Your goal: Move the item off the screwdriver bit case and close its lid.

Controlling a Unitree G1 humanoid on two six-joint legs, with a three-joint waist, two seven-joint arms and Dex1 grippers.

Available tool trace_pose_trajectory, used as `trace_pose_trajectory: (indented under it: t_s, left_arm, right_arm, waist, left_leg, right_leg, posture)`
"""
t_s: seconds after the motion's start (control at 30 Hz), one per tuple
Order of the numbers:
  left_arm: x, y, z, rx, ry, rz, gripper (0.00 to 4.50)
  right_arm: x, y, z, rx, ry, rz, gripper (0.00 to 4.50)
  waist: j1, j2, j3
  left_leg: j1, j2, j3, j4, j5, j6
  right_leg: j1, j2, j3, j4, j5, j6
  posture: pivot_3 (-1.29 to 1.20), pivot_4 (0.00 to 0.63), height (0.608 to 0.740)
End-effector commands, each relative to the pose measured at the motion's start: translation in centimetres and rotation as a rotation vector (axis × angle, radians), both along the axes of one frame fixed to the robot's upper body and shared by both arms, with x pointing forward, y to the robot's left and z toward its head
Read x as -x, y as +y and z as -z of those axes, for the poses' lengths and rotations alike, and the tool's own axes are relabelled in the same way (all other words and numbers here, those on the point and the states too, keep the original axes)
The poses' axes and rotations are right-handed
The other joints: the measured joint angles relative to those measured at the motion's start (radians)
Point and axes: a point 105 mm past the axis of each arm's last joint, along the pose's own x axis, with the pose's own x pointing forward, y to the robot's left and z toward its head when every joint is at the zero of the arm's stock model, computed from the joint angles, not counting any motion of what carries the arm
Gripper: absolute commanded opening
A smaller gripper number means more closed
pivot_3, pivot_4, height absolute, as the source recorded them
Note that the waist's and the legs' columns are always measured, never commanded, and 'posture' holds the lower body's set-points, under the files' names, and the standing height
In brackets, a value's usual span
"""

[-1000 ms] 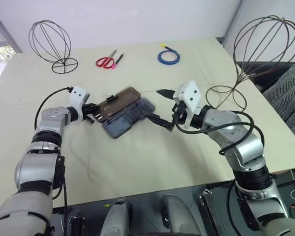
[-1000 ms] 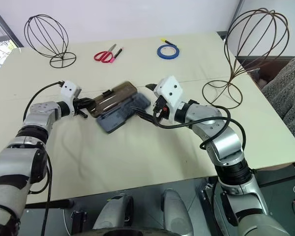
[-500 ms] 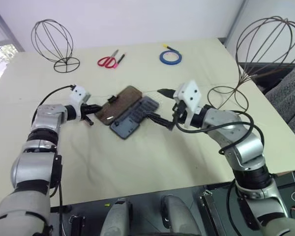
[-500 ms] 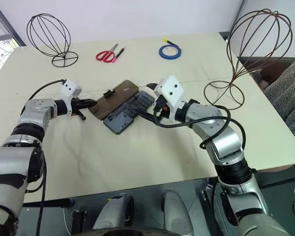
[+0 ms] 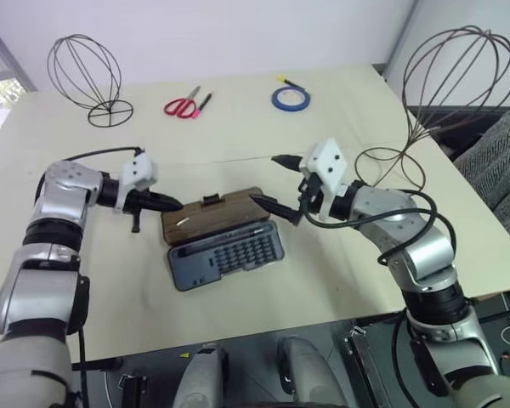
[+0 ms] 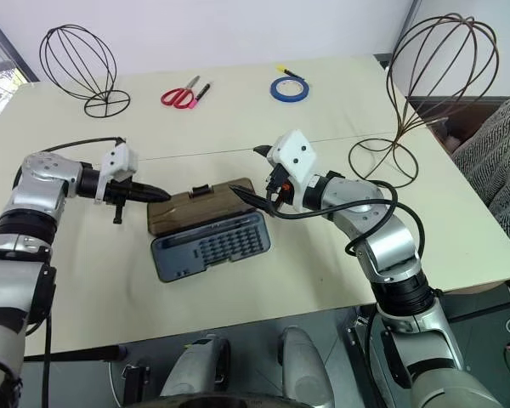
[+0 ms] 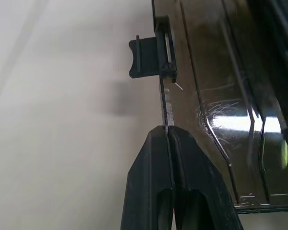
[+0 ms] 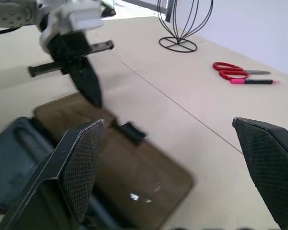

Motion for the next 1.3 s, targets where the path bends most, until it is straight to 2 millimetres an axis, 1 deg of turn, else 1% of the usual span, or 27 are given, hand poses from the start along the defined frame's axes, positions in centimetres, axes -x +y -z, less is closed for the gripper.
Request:
trace_pose_trajectory:
  t_s: [0.03, 0.1, 0.2, 0.33, 0.43, 0.63, 0.83, 1.03, 1.2, 1.3]
  left_arm:
    - [0.5, 0.6, 0.5, -0.105, -0.05, 0.064, 0.01]
    - [0.3, 0.6, 0.7, -0.115, -0.078, 0.058, 0.01]
    - [-0.6, 0.5, 0.7, -0.132, -0.167, 0.028, 0.01]
    - [-2.0, 0.5, 0.1, -0.158, -0.304, -0.023, 0.01]
    - [-2.4, 0.0, -0.4, -0.117, -0.337, -0.035, 0.01]
    - [-2.4, -0.2, -0.6, -0.094, -0.327, -0.032, 0.01]
    - [-1.4, -0.4, 0.0, -0.06, -0.243, 0.016, 0.01]
    - [-0.6, -1.1, 0.4, -0.02, -0.195, 0.062, 0.01]
    - [-0.3, -1.3, 0.8, -0.011, -0.185, 0.062, 0.01]
    - [-0.4, -1.1, 1.0, -0.019, -0.184, 0.043, 0.01]
  right_arm:
    - [0.4, 0.2, -1.6, -0.011, -0.07, -0.017, 4.5]
    - [0.4, 0.3, -1.7, -0.011, -0.069, -0.019, 4.5]
    - [0.5, 0.3, -1.6, -0.009, -0.067, -0.021, 4.5]
    - [0.6, 0.4, -1.6, -0.008, -0.066, -0.023, 4.5]
    - [0.6, 0.4, -1.6, -0.008, -0.065, -0.025, 4.5]
    - [0.7, 0.5, -1.5, -0.007, -0.064, -0.028, 4.5]
    - [0.6, 0.5, -1.5, -0.005, -0.064, -0.031, 4.5]
    - [0.6, 0.6, -1.5, -0.003, -0.065, -0.036, 4.5]
    - [0.6, 0.6, -1.5, -0.001, -0.063, -0.036, 4.5]
    - [0.6, 0.6, -1.5, 0.0, -0.063, -0.036, 4.5]
  waist:
    - [0.001, 0.0, 0.0]
    - [0.003, 0.0, 0.0]
    - [0.003, 0.0, 0.0]
    - [0.004, 0.0, 0.0]
    - [0.006, 0.0, 0.0]
    - [0.01, 0.0, 0.0]
    - [0.01, 0.0, 0.0]
    - [0.007, 0.0, 0.0]
    - [0.006, 0.0, 0.0]
    - [0.005, 0.0, 0.0]
  left_leg:
    - [0.0, 0.0, 0.0, 0.0, 0.0, 0.0]
    - [0.0, 0.0, 0.0, 0.0, 0.0, 0.0]
    - [0.0, 0.0, 0.0, 0.0, 0.0, 0.0]
    - [0.0, 0.0, 0.0, 0.001, 0.0, 0.0]
    - [0.0, 0.0, 0.0, 0.003, 0.0, 0.0]
    - [0.0, 0.0, 0.0, 0.006, 0.0, 0.0]
    - [0.0, 0.0, 0.0, 0.007, 0.0, 0.0]
    - [-0.001, 0.0, 0.0, 0.007, 0.0, 0.0]
    - [-0.001, 0.0, 0.0, 0.007, 0.0, 0.0]
    - [-0.001, 0.0, 0.0, 0.007, 0.0, 0.0]
  right_leg:
    - [0.0, 0.0, 0.0, 0.0, 0.0, 0.0]
    - [0.0, 0.0, 0.0, 0.0, 0.0, 0.0]
    - [0.0, 0.0, 0.0, 0.0, 0.0, 0.0]
    - [0.0, 0.0, 0.0, 0.001, 0.0, 0.0]
    - [0.0, 0.0, 0.0, 0.003, 0.0, 0.0]
    - [0.0, 0.0, 0.0, 0.005, 0.0, 0.0]
    - [0.0, 0.0, 0.0, 0.006, 0.0, 0.0]
    - [0.0, 0.0, 0.0, 0.006, 0.0, 0.0]
    - [0.0, 0.0, 0.0, 0.006, 0.0, 0.0]
    - [0.0, 0.0, 0.0, 0.006, 0.0, 0.0]
  posture:
    - [0.0, 0.15, 0.74]
    - [0.0, 0.15, 0.74]
    - [0.0, 0.15, 0.74]
    - [0.0, 0.15, 0.74]
    - [0.0, 0.15, 0.74]
    - [0.0, 0.15, 0.74]
    - [0.0, 0.15, 0.74]
    - [0.0, 0.15, 0.74]
    - [0.0, 0.15, 0.74]
    - [0.0, 0.15, 0.74]
